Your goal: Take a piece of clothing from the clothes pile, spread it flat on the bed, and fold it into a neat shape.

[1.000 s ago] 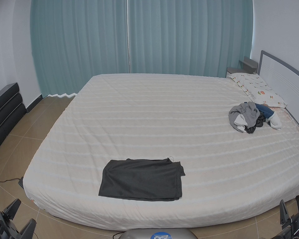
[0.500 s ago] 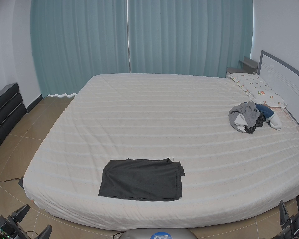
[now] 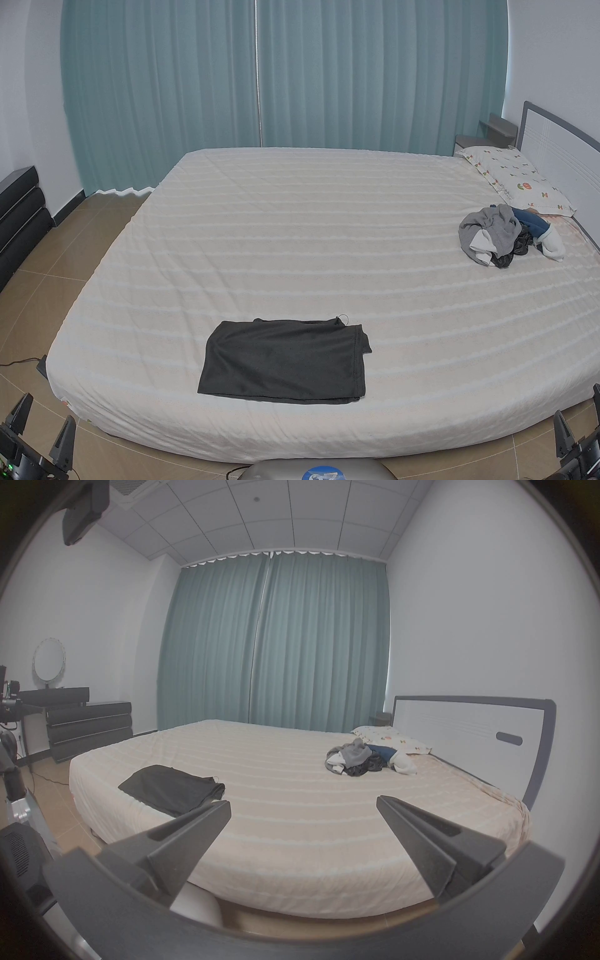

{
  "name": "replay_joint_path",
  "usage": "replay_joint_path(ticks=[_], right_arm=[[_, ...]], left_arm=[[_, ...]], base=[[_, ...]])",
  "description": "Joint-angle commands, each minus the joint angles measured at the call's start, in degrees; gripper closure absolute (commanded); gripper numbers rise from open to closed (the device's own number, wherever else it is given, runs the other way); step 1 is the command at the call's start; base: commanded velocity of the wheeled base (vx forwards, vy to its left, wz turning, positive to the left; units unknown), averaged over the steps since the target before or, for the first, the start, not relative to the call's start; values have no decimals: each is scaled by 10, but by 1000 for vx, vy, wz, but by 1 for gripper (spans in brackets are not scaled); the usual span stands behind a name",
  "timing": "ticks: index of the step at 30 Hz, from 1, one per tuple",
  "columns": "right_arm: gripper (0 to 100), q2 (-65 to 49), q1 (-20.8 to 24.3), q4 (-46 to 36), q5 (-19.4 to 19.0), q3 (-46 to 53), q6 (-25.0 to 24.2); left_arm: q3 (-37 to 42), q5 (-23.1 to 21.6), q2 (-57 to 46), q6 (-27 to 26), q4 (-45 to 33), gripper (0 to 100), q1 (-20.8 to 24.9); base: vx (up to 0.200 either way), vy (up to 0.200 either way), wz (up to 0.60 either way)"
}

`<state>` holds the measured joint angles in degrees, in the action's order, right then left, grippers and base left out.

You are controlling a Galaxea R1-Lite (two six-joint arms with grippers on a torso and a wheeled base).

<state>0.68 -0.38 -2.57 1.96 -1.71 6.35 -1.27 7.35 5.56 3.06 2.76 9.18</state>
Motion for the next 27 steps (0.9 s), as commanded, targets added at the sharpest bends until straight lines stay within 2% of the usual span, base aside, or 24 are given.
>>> replay_joint_path(ticks=[1, 5, 8, 11, 12, 15, 18, 19, 21, 22, 23, 24, 27], right_arm=[[0, 8, -4, -13, -3, -12, -7], [0, 13, -6, -10, 6, -11, -10], [0, -3, -1, 23, 47, -1, -31], [0, -6, -1, 29, 45, 3, -53], [0, -6, -1, 32, 45, 3, -94], [0, -6, -1, 42, 43, 7, -117], [0, -6, -1, 42, 26, 7, -114], [0, -6, -1, 42, 3, 8, -103], [0, -6, -1, 44, -8, 8, -85], [0, -6, -1, 54, -25, 11, -35], [0, -6, -1, 54, -25, 11, -35], [0, -6, -1, 68, -42, 15, 2], [0, -6, -1, 55, -78, 12, -20]], left_arm=[[11, 2, 9, -17, -4, 0, -54], [13, -14, -2, -23, 0, 0, -60], [12, -20, -47, -17, -2, 0, -88], [13, -16, -56, -19, -1, 0, -90], [13, -10, -56, -19, -2, 0, -90], [13, -13, -54, -14, -5, 0, -89], [13, -13, -54, -13, -4, 0, -89], [13, -15, -54, -13, -3, 0, -89], [13, -16, -54, -13, -3, 0, -89], [13, -16, -54, -16, -2, 0, -89], [13, -16, -54, -16, -2, 0, -89], [13, -8, -55, -26, -2, 0, -90], [13, -7, -54, -19, -3, 0, -90]], base=[[0, 0, 0], [0, 0, 0], [0, 0, 0], [0, 0, 0], [0, 0, 0], [0, 0, 0], [0, 0, 0], [0, 0, 0], [0, 0, 0], [0, 0, 0], [0, 0, 0], [0, 0, 0], [0, 0, 0]])
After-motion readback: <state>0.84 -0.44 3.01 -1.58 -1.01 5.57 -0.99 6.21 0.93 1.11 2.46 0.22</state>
